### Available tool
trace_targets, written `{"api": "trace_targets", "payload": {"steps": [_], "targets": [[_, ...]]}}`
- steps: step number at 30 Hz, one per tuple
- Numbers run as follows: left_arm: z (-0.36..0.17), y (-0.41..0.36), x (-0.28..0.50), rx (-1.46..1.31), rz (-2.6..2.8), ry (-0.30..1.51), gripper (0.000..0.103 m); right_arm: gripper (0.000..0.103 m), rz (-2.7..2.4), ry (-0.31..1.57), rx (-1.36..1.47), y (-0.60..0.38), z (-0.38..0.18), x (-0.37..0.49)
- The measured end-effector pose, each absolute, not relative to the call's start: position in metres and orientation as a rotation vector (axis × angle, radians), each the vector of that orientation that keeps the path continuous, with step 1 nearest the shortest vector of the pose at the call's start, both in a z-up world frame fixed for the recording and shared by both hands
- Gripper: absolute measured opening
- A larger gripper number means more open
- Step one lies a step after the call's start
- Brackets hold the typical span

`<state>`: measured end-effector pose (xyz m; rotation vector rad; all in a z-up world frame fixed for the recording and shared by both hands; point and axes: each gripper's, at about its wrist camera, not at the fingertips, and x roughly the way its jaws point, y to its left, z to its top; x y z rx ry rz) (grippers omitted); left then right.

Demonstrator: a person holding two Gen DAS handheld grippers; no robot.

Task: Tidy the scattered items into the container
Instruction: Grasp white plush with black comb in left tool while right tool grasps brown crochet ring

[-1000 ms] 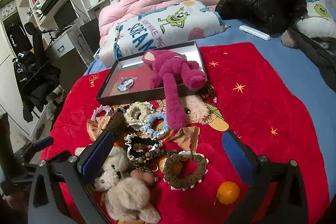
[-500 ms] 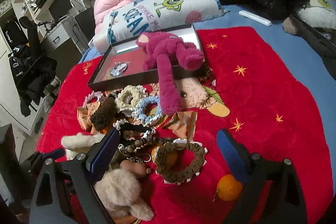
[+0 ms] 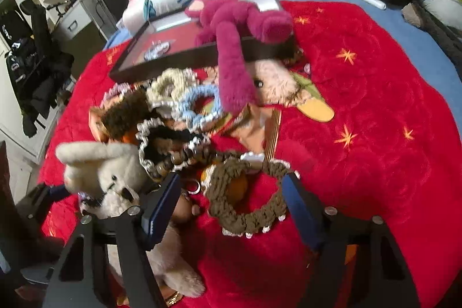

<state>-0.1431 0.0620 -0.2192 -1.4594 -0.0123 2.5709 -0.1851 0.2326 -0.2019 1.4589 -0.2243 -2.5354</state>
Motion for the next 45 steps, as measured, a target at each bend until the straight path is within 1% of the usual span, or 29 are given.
{"api": "trace_targets", "payload": {"steps": [2,4,6,7,9,11,13,16,18,22,25,26,28,29,30,32,34,38,45], "targets": [[-0.222,0.058,-0.147,-1.489,2.545,-0.062,0.103,0.068,-2.517,-0.228,1.482,0.232,-0.208,-0.186],[-0.223,0.057,-0.149,-1.498,2.537,-0.075,0.103,0.064,-2.511,-0.221,1.496,0.232,-0.213,-0.186],[-0.225,0.057,-0.15,-1.507,2.553,-0.046,0.103,0.051,-2.504,-0.218,1.498,0.232,-0.217,-0.187],[-0.228,0.058,-0.151,-1.512,2.557,-0.023,0.103,0.049,-2.5,-0.221,1.504,0.232,-0.219,-0.187],[-0.229,0.06,-0.151,-1.506,2.564,0.004,0.103,0.042,-2.475,-0.25,1.502,0.232,-0.222,-0.188],[-0.229,0.06,-0.15,-1.501,2.568,0.0,0.103,0.037,-2.461,-0.264,1.505,0.231,-0.224,-0.188],[-0.229,0.06,-0.15,-1.499,2.564,-0.008,0.102,0.037,-2.459,-0.243,1.507,0.229,-0.225,-0.188],[-0.227,0.061,-0.149,-1.498,2.533,-0.038,0.089,0.036,-2.463,-0.232,1.505,0.227,-0.223,-0.188],[-0.226,0.064,-0.149,-1.507,2.524,-0.03,0.085,0.036,-2.465,-0.242,1.503,0.228,-0.223,-0.187],[-0.222,0.064,-0.147,-1.493,2.525,-0.017,0.078,0.035,-2.48,-0.297,1.49,0.232,-0.22,-0.188],[-0.22,0.061,-0.146,-1.486,2.53,-0.012,0.066,0.034,-2.481,-0.36,1.483,0.238,-0.216,-0.189],[-0.219,0.062,-0.145,-1.484,2.532,0.0,0.065,0.033,-2.483,-0.377,1.479,0.24,-0.214,-0.19],[-0.217,0.064,-0.144,-1.482,2.533,0.014,0.063,0.031,-2.489,-0.401,1.471,0.243,-0.21,-0.19],[-0.217,0.063,-0.144,-1.48,2.533,0.016,0.061,0.018,-2.498,-0.408,1.461,0.244,-0.207,-0.19],[-0.217,0.063,-0.142,-1.479,2.532,0.018,0.057,0.015,-2.511,-0.415,1.45,0.246,-0.204,-0.19],[-0.215,0.062,-0.142,-1.48,2.534,0.013,0.052,0.015,-2.525,-0.433,1.429,0.248,-0.199,-0.19],[-0.213,0.063,-0.141,-1.477,2.534,0.016,0.051,0.015,-2.534,-0.413,1.421,0.247,-0.196,-0.189],[-0.206,0.061,-0.136,-1.456,2.538,0.006,0.045,0.014,-2.528,-0.436,1.405,0.251,-0.192,-0.187],[-0.194,0.061,-0.129,-1.426,2.546,0.016,0.044,0.014,-2.541,-0.434,1.356,0.25,-0.179,-0.184]]}}
